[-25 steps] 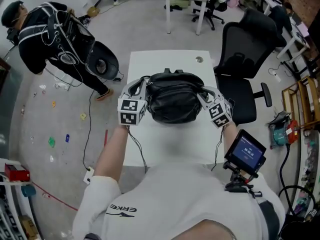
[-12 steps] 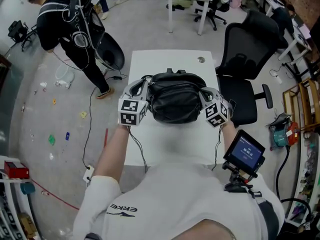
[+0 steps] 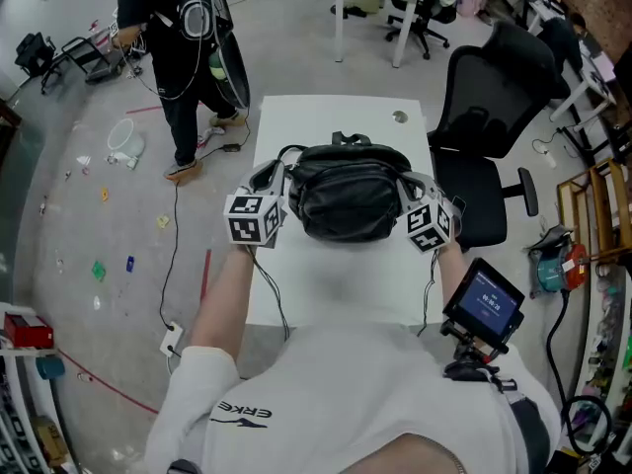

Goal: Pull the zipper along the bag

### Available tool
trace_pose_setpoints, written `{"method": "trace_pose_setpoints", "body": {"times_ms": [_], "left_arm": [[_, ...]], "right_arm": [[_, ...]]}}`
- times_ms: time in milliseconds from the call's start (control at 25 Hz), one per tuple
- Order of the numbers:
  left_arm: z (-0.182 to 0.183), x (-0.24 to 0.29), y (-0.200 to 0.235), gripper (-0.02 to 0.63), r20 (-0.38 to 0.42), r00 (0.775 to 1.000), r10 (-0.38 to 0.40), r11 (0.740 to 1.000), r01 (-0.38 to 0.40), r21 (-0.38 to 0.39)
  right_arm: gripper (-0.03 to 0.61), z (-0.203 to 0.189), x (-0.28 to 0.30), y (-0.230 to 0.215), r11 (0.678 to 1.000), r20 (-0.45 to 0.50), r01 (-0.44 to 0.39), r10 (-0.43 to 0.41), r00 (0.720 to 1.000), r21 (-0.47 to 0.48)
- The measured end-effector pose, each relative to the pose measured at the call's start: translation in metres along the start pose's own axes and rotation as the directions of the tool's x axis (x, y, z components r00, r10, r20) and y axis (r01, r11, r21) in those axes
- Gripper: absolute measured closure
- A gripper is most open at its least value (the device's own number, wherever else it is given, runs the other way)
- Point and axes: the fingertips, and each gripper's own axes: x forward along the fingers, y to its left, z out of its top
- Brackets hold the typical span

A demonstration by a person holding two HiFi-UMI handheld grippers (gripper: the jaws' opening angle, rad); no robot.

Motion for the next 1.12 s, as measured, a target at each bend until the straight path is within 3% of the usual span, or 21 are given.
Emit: {"method": "trace_pose_setpoints", "body": {"times_ms": [920, 1120], "left_arm": [[-0.036, 0.009, 0.013, 0.594, 0.021, 1.0, -0.017, 0.988, 0.02, -0.155], [-0.038, 0.011, 0.007, 0.594, 0.023, 0.999, -0.025, 0.987, 0.028, -0.157]], "right_arm": [[0.566, 0.0, -0.002, -0.005, 1.0, -0.03, 0.025, -0.024, 0.999, 0.003], [0.566, -0.004, -0.003, -0.007, 0.999, -0.029, 0.03, -0.03, 0.999, 0.023]]}}
